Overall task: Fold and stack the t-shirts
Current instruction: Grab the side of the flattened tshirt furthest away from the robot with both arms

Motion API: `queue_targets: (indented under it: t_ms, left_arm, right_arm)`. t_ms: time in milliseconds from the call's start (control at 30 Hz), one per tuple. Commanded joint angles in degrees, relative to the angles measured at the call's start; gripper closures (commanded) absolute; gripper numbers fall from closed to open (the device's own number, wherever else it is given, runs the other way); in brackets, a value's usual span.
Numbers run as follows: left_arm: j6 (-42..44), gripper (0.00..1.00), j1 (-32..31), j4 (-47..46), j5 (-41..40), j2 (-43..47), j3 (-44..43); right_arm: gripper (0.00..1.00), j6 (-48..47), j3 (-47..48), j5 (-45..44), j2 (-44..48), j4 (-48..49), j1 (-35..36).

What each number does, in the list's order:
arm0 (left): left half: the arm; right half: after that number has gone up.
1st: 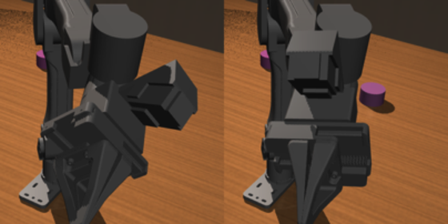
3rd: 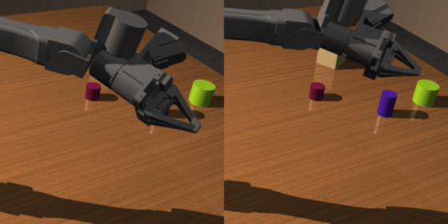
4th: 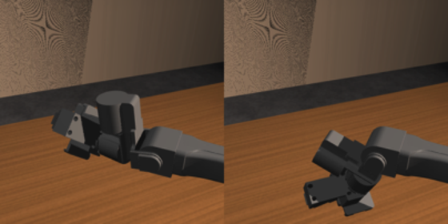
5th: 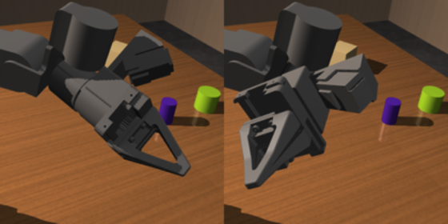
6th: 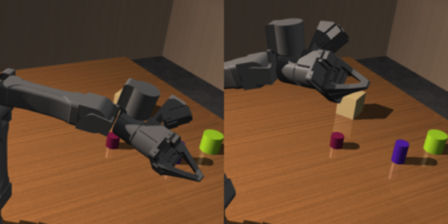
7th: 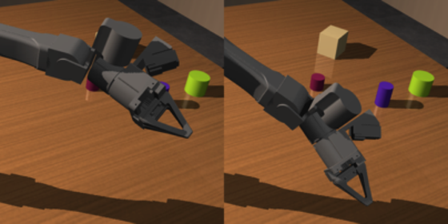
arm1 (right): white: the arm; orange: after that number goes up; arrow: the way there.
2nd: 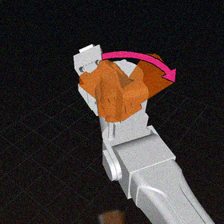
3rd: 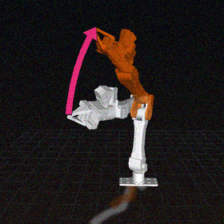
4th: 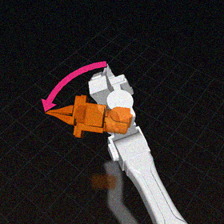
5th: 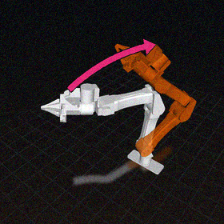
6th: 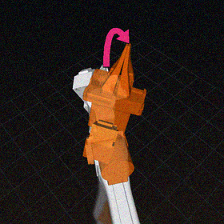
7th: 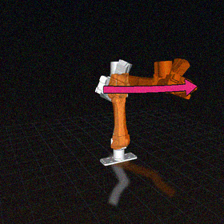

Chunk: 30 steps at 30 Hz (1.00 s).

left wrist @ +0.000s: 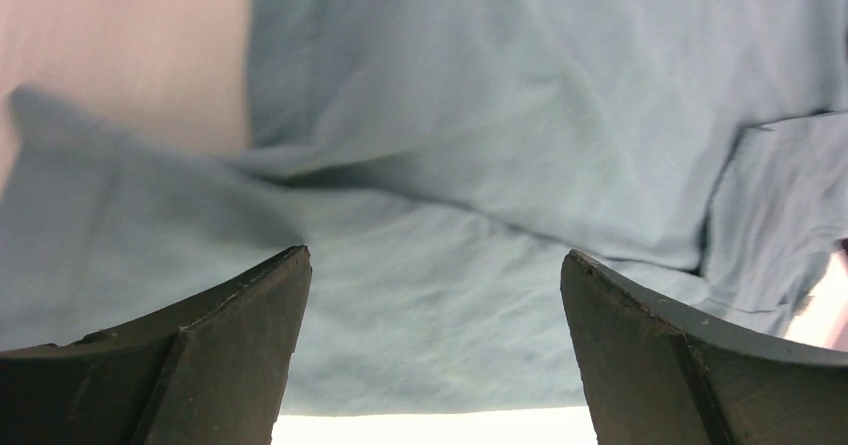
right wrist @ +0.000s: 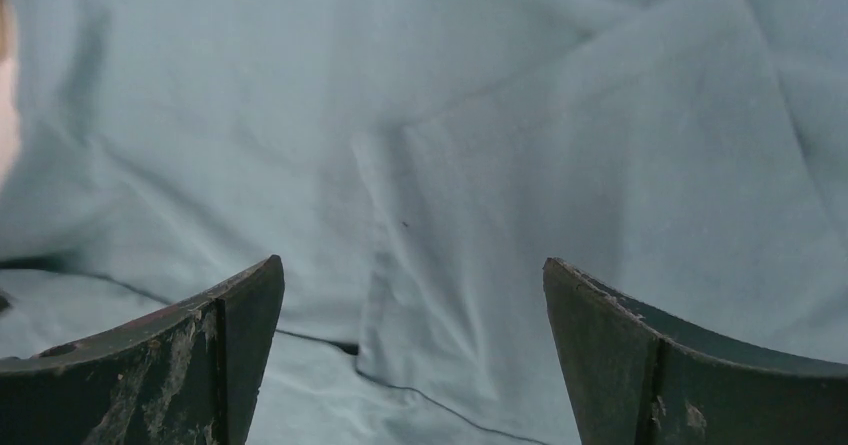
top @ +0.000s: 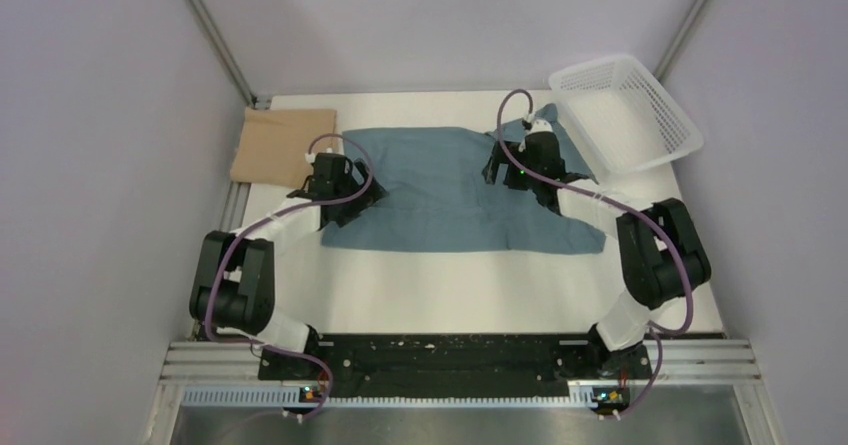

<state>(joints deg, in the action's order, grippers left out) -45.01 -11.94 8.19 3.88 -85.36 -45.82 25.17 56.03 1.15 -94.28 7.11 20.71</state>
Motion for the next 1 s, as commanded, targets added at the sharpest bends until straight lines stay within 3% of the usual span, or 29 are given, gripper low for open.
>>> queue_targets:
  t_ms: [0,133,267,367,500,600,800,967]
  left_arm:
    - [0.2,0.01,-0.4,-4.5,2.3,-6.4,-6.1]
    - [0.6,0.01,-0.4,-2.4,2.7,-10.3,-5.2]
    - [-0.1,0.01,-0.4,-3.1,-0.4,-8.1,4.1]
    - [-0.9,0.05,-0.6,-2.8,3.9,-5.4,10.7]
    - [-4.9,0.06,-2.6,-2.0,5.5,6.4,22.9]
    - [-8.3,0.06,-3.8,3.7,4.5,18.3,28.4]
    - [-11.6,0.01,-4.6,17.1,3.5,37.5,31.2]
    - [-9.2,0.01,-4.6,22.9,-0.9,46.0,26.8]
  right_arm:
    - [0.01,1.1,-1.7,-3.1,-3.2,-2.0,1.2]
    - [0.01,3.1,-5.0,-4.0,-4.2,-3.7,1.4]
    - [0.01,6.0,-12.1,-4.7,0.1,-4.1,1.7]
    - [0.01,9.0,-17.2,-4.4,4.5,-5.8,3.4]
    - [0.01,12.7,-21.4,-7.8,12.1,-13.3,6.8]
    - [0.01,16.0,-26.0,-8.4,19.3,-18.0,7.2]
    - [0.01,16.0,-30.6,-5.4,30.5,-22.0,7.2]
    - [0.01,11.4,-25.3,-5.9,32.7,-22.3,7.2]
